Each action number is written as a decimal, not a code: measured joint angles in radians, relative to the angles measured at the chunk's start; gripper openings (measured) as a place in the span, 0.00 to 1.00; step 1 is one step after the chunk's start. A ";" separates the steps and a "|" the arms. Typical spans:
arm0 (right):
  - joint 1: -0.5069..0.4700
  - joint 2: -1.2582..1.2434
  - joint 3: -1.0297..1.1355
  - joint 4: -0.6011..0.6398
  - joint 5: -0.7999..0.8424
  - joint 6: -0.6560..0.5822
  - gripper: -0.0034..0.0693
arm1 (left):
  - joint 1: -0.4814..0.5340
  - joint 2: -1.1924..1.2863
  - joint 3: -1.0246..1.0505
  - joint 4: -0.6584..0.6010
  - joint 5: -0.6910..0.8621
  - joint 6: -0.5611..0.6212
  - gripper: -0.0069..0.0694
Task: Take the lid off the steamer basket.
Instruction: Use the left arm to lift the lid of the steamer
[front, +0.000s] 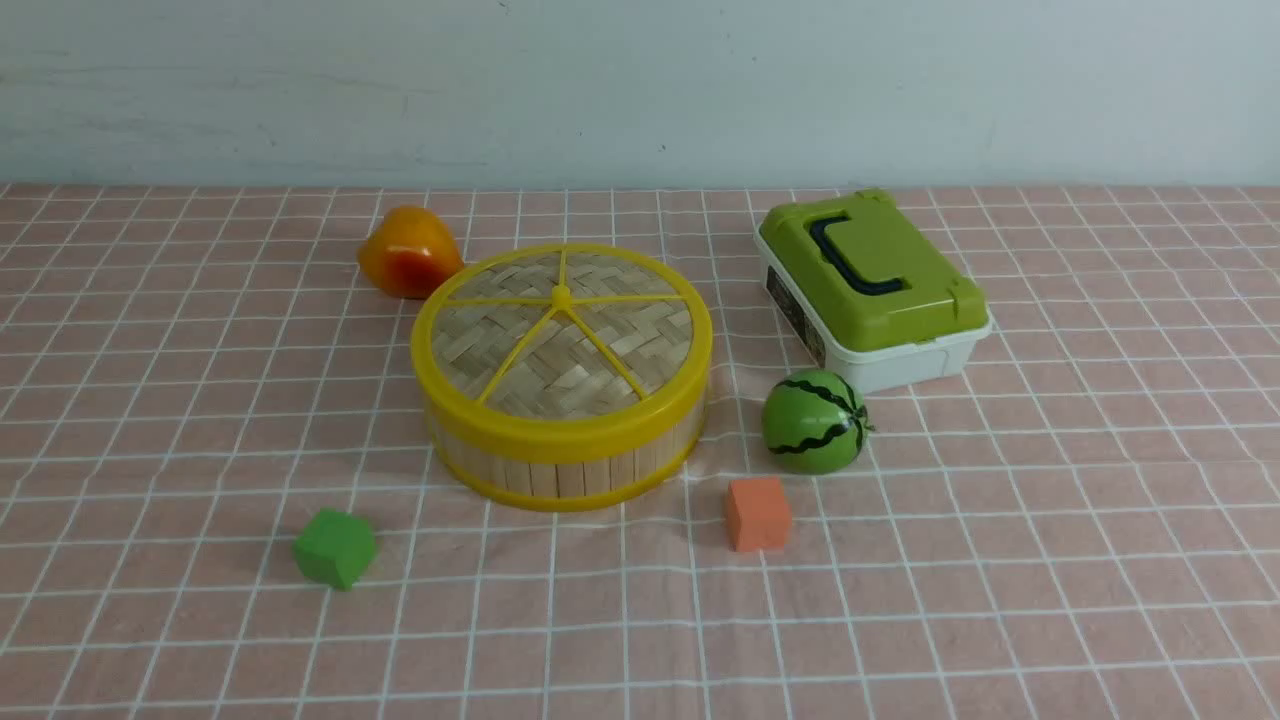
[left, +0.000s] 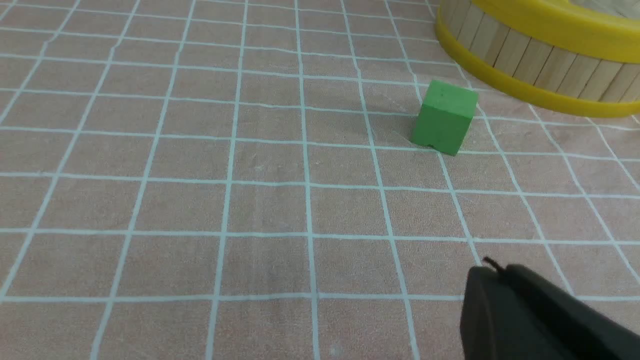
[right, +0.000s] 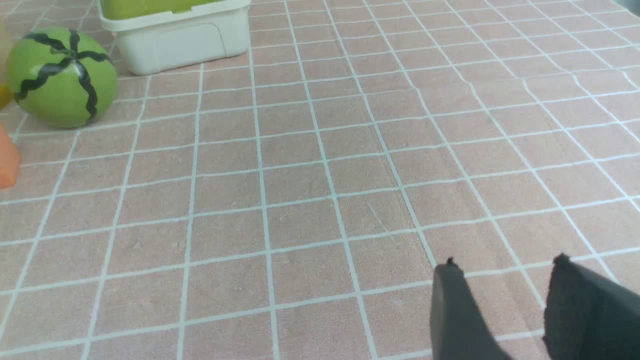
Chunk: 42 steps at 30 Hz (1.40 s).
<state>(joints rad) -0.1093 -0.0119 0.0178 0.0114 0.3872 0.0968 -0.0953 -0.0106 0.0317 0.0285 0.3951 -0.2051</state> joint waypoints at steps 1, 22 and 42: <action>0.000 0.000 0.000 0.000 0.000 0.000 0.38 | 0.000 0.000 0.000 0.000 0.000 0.000 0.10; 0.000 0.000 0.000 0.000 0.000 0.000 0.38 | 0.000 0.000 0.000 0.000 0.000 0.000 0.13; 0.000 0.000 0.000 0.000 0.000 0.000 0.38 | 0.000 0.000 0.000 -0.073 -0.101 0.000 0.15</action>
<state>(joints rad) -0.1093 -0.0119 0.0178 0.0114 0.3872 0.0968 -0.0953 -0.0106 0.0317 -0.0440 0.2941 -0.2051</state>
